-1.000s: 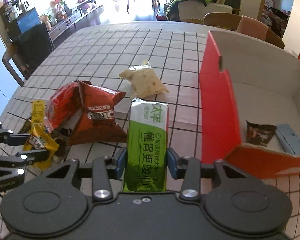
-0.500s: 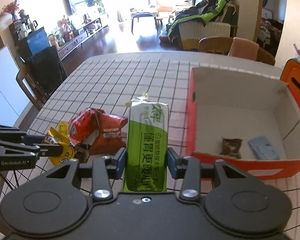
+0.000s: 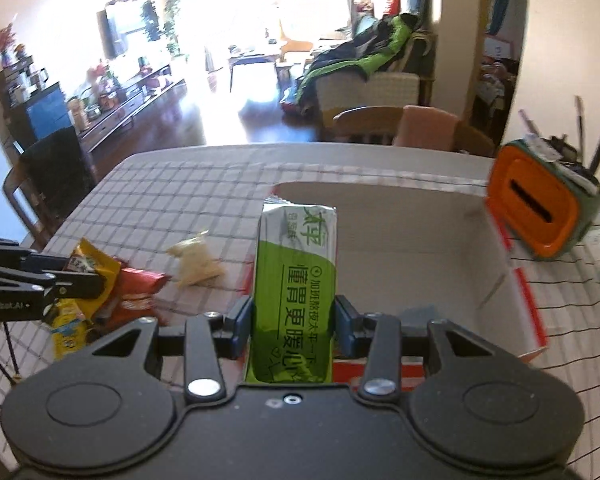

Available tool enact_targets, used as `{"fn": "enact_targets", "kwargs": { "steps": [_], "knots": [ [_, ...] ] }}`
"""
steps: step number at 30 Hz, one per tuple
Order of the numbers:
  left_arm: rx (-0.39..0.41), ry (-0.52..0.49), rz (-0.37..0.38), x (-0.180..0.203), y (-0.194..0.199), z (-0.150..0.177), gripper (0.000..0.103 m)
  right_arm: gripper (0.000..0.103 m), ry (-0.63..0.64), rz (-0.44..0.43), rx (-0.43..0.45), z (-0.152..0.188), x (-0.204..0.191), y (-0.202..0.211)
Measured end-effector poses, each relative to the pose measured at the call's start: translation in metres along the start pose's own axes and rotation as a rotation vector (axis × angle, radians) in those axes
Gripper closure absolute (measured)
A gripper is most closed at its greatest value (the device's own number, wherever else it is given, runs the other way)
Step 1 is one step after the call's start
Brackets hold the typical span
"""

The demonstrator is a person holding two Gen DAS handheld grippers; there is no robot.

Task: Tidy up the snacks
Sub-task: 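Carry the yellow packet and green bar over the red box with both tools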

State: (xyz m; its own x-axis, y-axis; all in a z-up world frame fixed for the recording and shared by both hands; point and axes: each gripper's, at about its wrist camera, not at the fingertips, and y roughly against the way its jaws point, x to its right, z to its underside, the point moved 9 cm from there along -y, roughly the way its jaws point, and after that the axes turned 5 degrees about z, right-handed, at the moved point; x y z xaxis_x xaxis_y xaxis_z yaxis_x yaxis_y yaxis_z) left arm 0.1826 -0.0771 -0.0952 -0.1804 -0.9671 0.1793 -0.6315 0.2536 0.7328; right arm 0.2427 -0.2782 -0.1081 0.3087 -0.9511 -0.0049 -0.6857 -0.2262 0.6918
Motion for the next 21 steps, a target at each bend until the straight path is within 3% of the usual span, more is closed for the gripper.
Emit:
{"fn": "enact_targets", "kwargs": {
  "steps": [11, 15, 21],
  "knots": [
    [-0.05, -0.063, 0.007, 0.078, -0.067, -0.045, 0.07, 0.062, -0.002, 0.053, -0.064, 0.0, 0.089, -0.039],
    [-0.109, -0.056, 0.002, 0.091, -0.1, -0.056, 0.07, 0.062, 0.003, 0.063, -0.111, 0.007, 0.113, -0.054],
    [-0.214, -0.058, -0.03, 0.104, -0.147, -0.062, 0.07, 0.062, 0.082, 0.063, -0.169, 0.008, 0.118, -0.081]
  ]
}}
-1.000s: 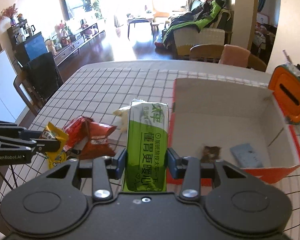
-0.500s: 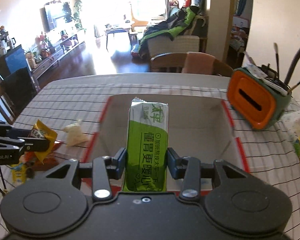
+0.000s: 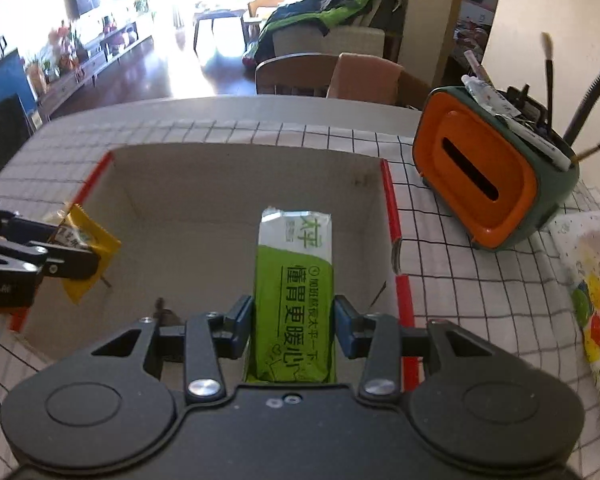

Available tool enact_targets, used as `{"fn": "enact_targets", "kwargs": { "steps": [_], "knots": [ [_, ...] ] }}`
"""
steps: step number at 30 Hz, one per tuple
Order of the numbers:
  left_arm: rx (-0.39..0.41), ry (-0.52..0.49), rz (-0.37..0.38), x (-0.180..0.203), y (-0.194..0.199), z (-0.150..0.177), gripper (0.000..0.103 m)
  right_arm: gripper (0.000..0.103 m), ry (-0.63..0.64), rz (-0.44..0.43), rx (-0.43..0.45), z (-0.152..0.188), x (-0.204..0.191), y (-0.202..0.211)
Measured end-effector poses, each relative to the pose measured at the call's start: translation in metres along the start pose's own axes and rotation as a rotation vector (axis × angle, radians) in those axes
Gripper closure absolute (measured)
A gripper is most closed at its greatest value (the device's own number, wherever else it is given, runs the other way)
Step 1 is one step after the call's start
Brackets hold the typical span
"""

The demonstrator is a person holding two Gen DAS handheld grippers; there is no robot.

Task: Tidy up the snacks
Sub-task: 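Carry the yellow packet and green bar over the red box with both tools, then open both tools to drop the yellow packet and green bar into the box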

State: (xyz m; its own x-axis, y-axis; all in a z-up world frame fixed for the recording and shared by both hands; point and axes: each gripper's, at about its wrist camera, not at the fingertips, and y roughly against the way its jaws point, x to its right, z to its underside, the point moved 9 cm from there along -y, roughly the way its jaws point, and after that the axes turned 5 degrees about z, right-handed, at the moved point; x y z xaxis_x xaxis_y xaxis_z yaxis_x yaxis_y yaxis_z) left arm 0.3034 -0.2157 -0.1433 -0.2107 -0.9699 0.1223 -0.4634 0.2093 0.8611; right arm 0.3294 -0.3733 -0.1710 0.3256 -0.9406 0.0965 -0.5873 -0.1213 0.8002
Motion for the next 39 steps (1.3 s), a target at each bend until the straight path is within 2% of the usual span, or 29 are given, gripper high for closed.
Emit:
{"fn": "enact_targets", "kwargs": {
  "steps": [8, 14, 21, 27, 35, 39],
  "knots": [
    [-0.116, -0.023, -0.056, 0.009, -0.034, -0.001, 0.07, 0.062, 0.115, -0.013, -0.08, 0.006, -0.009, -0.036],
    [-0.177, -0.091, -0.111, 0.019, -0.052, 0.001, 0.07, 0.062, 0.128, -0.03, -0.112, 0.014, -0.007, -0.048],
    [-0.256, -0.085, -0.118, 0.018, -0.064, 0.005, 0.069, 0.062, 0.131, -0.052, -0.151, 0.028, -0.01, -0.048],
    [-0.241, -0.082, -0.113, 0.02, -0.06, 0.007, 0.069, 0.061, 0.086, -0.062, -0.145, 0.028, -0.007, -0.043],
    [-0.187, -0.024, -0.077, 0.008, -0.041, 0.008, 0.065, 0.056, 0.026, -0.091, -0.118, 0.025, -0.006, -0.021],
    [-0.135, -0.012, -0.049, 0.007, -0.022, 0.008, 0.059, 0.054, -0.007, -0.096, -0.069, 0.022, -0.007, 0.001]
  ]
}}
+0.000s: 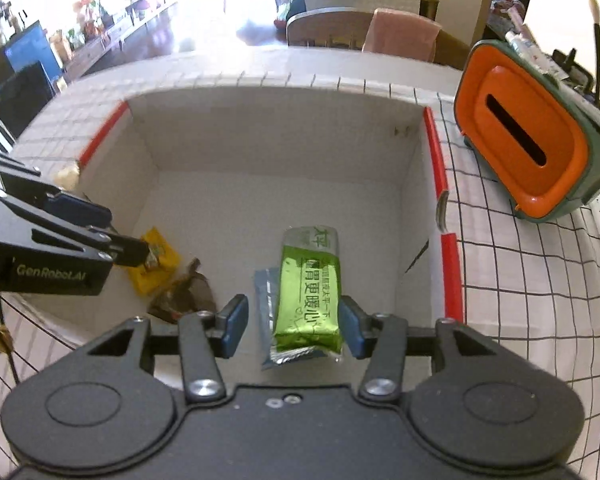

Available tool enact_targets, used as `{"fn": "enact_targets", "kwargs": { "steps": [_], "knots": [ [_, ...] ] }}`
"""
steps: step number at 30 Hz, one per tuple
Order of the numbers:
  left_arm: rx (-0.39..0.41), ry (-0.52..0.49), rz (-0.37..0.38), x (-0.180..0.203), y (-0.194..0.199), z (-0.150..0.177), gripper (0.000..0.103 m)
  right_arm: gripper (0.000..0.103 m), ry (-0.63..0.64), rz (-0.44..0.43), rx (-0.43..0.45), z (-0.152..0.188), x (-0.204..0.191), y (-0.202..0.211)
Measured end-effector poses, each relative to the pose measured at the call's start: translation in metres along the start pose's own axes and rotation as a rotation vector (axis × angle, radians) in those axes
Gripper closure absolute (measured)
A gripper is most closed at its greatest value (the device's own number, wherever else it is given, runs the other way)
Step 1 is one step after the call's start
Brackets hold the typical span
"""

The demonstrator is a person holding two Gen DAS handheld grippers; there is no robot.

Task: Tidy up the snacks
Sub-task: 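Open both tools to drop the yellow packet and green bar into the box, then move both tools back toward the remaining snack pile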

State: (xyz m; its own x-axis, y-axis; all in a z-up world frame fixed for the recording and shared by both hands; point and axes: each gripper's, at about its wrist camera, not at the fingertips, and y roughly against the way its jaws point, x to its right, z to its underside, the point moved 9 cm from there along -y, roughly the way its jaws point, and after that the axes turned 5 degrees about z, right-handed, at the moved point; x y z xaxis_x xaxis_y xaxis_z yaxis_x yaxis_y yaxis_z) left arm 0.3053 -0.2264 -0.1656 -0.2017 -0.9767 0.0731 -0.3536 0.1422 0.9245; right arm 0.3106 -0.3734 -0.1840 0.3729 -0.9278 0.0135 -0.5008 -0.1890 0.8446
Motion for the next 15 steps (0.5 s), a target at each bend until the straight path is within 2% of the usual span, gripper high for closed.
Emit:
{"fn": "enact_targets", "kwargs": {
  "steps": [8, 10, 12, 15],
  "knots": [
    [0.102, -0.003, 0.039, -0.002, 0.039, 0.009, 0.055, 0.052, -0.034, -0.008, 0.083, -0.006, -0.007, 0.036],
    [0.134, -0.004, 0.053, -0.004, 0.05, 0.01, 0.052, 0.049, -0.055, -0.021, 0.101, -0.007, -0.01, 0.045],
    [0.168, -0.01, 0.058, -0.006, 0.061, 0.013, 0.051, 0.034, -0.072, -0.027, 0.126, -0.008, -0.015, 0.055],
    [0.211, -0.018, 0.054, -0.013, 0.076, 0.018, 0.05, 0.032, -0.08, -0.041, 0.153, -0.009, -0.025, 0.067]
  ]
}}
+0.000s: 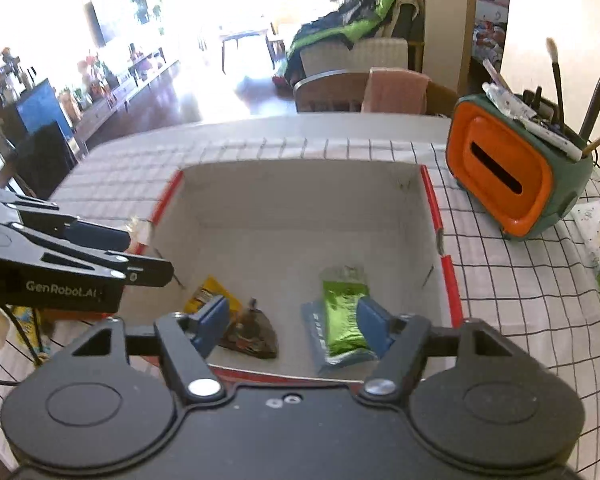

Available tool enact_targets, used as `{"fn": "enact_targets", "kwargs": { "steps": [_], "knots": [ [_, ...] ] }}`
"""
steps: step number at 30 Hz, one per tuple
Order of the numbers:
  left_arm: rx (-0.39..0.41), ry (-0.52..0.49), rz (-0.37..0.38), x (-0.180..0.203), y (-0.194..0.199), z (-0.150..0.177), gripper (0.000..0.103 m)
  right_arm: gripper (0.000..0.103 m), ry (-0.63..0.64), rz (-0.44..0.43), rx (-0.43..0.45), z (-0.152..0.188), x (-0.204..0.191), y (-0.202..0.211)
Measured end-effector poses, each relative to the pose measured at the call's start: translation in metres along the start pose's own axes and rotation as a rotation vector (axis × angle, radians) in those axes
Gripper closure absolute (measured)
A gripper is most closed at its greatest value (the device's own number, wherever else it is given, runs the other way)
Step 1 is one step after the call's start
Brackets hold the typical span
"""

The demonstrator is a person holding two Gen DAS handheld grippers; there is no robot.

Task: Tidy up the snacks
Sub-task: 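Move both tools back toward the remaining snack pile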

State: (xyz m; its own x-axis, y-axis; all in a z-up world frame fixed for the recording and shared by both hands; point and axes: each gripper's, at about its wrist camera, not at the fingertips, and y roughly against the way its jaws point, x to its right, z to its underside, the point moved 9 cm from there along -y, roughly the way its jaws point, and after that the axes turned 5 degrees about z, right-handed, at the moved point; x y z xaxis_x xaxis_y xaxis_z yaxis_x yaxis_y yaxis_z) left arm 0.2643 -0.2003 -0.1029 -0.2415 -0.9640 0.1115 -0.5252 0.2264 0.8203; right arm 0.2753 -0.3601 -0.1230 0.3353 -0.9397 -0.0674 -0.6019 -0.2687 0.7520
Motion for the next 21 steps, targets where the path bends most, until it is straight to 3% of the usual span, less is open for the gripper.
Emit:
{"fn": "enact_targets", "kwargs": {
  "steps": [9, 17, 21],
  "knots": [
    [0.098, -0.005, -0.009, -0.021, 0.04, 0.009, 0.043, 0.016, -0.023, -0.01, 0.066, -0.002, -0.024, 0.023],
    [0.136, 0.026, -0.016, -0.054, 0.063, 0.025, 0.031, 0.014, 0.028, -0.036, 0.108, 0.001, -0.059, 0.024],
    [0.162, 0.034, -0.034, -0.075, 0.075, 0.035, 0.027, 0.003, 0.032, -0.041, 0.125, 0.001, -0.079, 0.02]
  ]
}}
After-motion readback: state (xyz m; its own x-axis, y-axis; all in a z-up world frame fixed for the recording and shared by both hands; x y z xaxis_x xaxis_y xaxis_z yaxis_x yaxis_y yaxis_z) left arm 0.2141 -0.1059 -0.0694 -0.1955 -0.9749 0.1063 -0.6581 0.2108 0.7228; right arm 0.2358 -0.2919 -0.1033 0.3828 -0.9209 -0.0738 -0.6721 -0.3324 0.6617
